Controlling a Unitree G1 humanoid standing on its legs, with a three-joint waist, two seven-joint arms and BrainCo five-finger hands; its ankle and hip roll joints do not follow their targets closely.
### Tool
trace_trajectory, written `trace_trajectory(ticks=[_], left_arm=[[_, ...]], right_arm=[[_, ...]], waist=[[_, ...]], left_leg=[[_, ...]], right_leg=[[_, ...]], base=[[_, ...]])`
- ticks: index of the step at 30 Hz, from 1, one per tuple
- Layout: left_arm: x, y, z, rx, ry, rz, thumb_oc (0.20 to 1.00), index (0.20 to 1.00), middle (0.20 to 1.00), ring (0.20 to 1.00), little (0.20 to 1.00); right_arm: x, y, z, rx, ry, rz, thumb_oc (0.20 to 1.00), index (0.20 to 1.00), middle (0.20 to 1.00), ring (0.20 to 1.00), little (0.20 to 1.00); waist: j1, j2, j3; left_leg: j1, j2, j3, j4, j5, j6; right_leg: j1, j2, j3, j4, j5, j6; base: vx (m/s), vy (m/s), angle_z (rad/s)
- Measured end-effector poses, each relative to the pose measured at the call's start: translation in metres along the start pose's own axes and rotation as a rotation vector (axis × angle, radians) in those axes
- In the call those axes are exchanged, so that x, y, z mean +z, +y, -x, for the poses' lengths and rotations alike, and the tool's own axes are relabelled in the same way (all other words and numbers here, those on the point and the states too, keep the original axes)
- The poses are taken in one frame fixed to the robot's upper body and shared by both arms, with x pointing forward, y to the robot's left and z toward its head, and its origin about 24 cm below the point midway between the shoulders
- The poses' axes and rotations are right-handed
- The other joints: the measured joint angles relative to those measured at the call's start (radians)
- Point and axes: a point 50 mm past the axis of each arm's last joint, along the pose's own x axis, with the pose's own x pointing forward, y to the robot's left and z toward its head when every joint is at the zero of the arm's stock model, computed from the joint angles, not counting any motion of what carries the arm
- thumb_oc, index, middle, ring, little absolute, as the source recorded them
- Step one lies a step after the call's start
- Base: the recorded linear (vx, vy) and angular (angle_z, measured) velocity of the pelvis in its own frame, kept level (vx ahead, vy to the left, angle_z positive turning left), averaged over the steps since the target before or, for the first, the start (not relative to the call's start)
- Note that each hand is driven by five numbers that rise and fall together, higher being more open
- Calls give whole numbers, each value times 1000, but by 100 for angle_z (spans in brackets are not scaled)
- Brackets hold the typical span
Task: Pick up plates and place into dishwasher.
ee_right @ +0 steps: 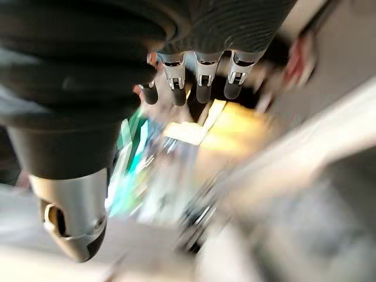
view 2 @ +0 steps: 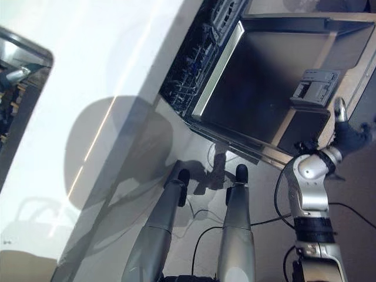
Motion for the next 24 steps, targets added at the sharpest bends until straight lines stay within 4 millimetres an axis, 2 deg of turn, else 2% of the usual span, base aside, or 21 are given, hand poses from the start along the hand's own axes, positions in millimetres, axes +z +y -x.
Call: trace_trajectory(ticks=[3, 6, 10, 13, 16, 18, 20, 24], left_arm=[[-1, -1, 5, 25, 15, 2, 1000, 1000, 1000, 1000, 1000], [-3, -2, 8, 59, 32, 8, 1000, 1000, 1000, 1000, 1000], [-2, -4, 11, 84, 44, 24, 1000, 1000, 1000, 1000, 1000], [-3, -4, 12, 92, 46, 25, 1000, 1000, 1000, 1000, 1000], [-2, -5, 8, 106, 42, 32, 1000, 1000, 1000, 1000, 1000], [-2, -5, 4, 119, 35, 32, 1000, 1000, 1000, 1000, 1000], [-2, -9, 1, 130, 39, 43, 1000, 1000, 1000, 1000, 1000], [-1, -11, -3, 145, 33, 43, 1000, 1000, 1000, 1000, 1000]], right_arm=[[-23, -11, 1, -88, 76, 70, 1000, 1000, 1000, 1000, 1000], [-42, -12, -5, -161, 164, 92, 1000, 1000, 1000, 1000, 1000], [-58, -10, -11, -150, 282, 14, 1000, 1000, 1000, 1000, 1000], [-56, -9, -27, -134, 275, -72, 1000, 1000, 1000, 1000, 1000], [-54, -18, -56, -204, 286, -128, 1000, 1000, 1000, 1000, 1000], [-41, -19, -70, -304, 266, -187, 1000, 1000, 1000, 1000, 1000], [-32, -19, -78, -494, 276, -272, 1000, 1000, 1000, 1000, 1000], [-11, -21, -90, -686, 256, -341, 1000, 1000, 1000, 1000, 1000]], waist=[[0, 5, -4], [2, 15, -10], [6, 37, -23], [9, 40, -23], [31, 57, -31], [35, 77, -25], [45, 94, -25], [57, 120, -20]], left_leg=[[-6, 0, 17, -2, 1, 5], [-25, -4, 45, -8, 5, 14], [-52, -12, 59, -6, 10, 21], [-56, -13, 69, -9, 13, 24], [-92, -14, 78, 3, 14, 26], [-109, -16, 78, 19, 15, 26], [-122, -17, 85, 28, 12, 24], [-145, -23, 97, 44, 9, 29]], right_leg=[[-14, -5, 14, -2, 3, 5], [-45, -23, 24, -4, 17, 18], [-75, -37, 28, -2, 23, 22], [-91, -51, 27, 0, 28, 16], [-127, -54, 27, 15, 33, 12], [-144, -55, 27, 31, 33, 12], [-162, -55, 31, 40, 35, 11], [-192, -62, 37, 61, 37, 7]], base=[[-9, 110, -9], [20, 93, -9], [13, 36, -1], [12, -3, -3], [11, -14, -3], [17, 26, 3], [30, 61, -1], [27, 72, -2]])
